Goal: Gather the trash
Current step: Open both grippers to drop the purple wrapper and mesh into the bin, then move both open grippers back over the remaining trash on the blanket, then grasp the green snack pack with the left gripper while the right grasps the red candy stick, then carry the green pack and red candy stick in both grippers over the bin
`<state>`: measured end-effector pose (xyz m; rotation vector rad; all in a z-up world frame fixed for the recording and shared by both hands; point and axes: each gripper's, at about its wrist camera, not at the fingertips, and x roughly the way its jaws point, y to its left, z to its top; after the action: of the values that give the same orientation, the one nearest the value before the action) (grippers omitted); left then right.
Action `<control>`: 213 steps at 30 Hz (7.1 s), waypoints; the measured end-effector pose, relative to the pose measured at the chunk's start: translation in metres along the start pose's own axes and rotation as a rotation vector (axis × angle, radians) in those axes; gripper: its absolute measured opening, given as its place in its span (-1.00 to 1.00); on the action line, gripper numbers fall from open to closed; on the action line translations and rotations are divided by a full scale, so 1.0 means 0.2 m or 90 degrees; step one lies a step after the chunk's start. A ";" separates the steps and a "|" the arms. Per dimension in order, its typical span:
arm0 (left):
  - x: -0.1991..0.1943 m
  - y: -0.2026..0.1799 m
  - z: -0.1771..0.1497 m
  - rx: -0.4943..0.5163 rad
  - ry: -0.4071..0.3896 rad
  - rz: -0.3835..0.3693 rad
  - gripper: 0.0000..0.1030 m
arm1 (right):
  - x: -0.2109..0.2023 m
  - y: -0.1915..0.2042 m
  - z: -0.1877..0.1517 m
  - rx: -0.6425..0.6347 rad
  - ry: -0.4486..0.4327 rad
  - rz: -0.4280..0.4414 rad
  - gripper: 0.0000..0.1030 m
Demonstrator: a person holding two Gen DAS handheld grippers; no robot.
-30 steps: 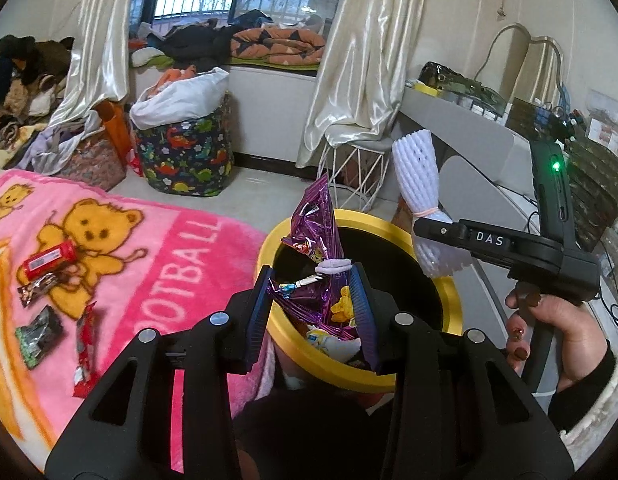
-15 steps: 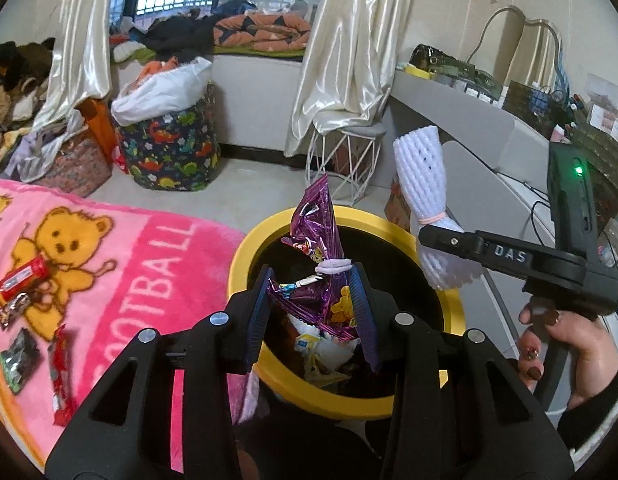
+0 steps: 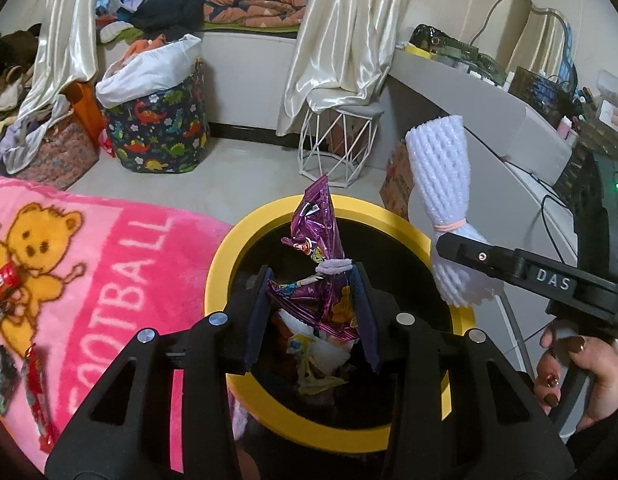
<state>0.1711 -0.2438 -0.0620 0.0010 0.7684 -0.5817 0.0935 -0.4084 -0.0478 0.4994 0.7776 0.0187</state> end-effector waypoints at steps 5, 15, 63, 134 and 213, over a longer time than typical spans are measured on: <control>0.04 0.01 0.01 -0.005 0.010 -0.005 -0.35 | -0.02 -0.02 0.01 0.017 -0.013 0.007 -0.10; 0.07 0.01 0.00 -0.012 0.026 -0.008 0.61 | -0.07 -0.05 0.02 0.034 -0.042 -0.005 0.33; -0.59 0.33 -0.14 -0.044 -0.145 0.175 0.80 | -0.15 0.53 -0.02 -0.173 -0.120 -0.010 0.82; -0.65 1.42 -0.66 -0.300 -0.023 0.163 0.01 | 0.88 1.41 -0.67 -0.245 0.298 0.164 -0.61; -0.55 0.50 -0.26 -0.064 -0.057 0.075 -0.89 | 0.19 0.73 -0.16 -0.125 0.054 0.128 -0.75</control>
<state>0.1247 -0.0943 -0.0478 -0.0722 0.7048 -0.4276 0.1223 -0.2587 -0.0285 0.3893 0.7967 0.3015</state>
